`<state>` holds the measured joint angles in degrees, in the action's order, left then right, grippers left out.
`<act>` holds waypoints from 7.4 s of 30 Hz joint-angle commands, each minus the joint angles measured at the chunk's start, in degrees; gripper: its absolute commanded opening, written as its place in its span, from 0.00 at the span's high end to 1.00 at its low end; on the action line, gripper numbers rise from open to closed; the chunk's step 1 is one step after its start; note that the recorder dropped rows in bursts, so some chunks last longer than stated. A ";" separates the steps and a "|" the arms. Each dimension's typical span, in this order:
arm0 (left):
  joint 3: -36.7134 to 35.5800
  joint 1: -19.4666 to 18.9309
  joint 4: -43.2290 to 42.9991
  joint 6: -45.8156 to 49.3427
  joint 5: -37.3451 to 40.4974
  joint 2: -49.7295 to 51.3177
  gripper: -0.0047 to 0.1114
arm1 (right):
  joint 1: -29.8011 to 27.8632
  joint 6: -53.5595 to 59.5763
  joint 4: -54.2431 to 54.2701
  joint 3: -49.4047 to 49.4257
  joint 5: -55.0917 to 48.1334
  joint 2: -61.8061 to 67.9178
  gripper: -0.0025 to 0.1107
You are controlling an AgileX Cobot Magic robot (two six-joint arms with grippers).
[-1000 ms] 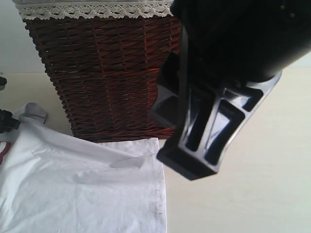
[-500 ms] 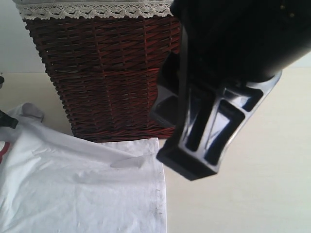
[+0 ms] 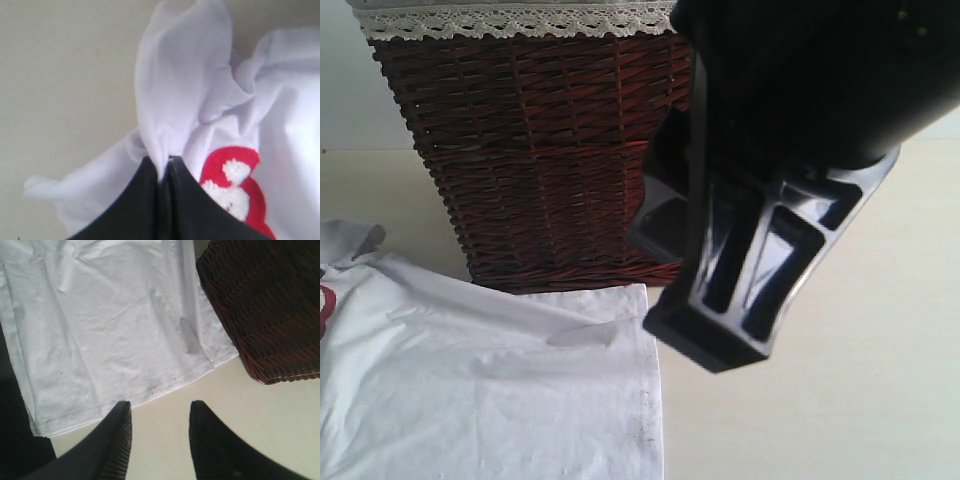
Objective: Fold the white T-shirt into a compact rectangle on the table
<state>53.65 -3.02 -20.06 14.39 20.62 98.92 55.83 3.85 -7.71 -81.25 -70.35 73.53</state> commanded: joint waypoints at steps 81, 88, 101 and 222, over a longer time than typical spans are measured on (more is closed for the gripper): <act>15.76 -2.03 10.29 -28.58 -36.30 25.32 0.86 | -0.16 0.64 0.15 0.26 0.39 -0.13 0.65; 15.76 -2.03 10.29 -28.58 -33.63 20.07 0.68 | -0.16 0.64 0.25 0.26 0.39 -0.13 0.65; 15.76 -1.00 9.40 -26.85 -11.37 24.11 0.93 | -0.16 0.64 0.25 0.26 0.39 -0.13 0.65; 5.87 16.09 20.53 -12.65 9.83 0.67 0.96 | -0.16 -3.85 -6.14 16.84 10.30 -16.72 0.98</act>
<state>59.80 6.07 -1.46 0.54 28.89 99.93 55.83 0.00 -13.70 -64.55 -60.40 56.79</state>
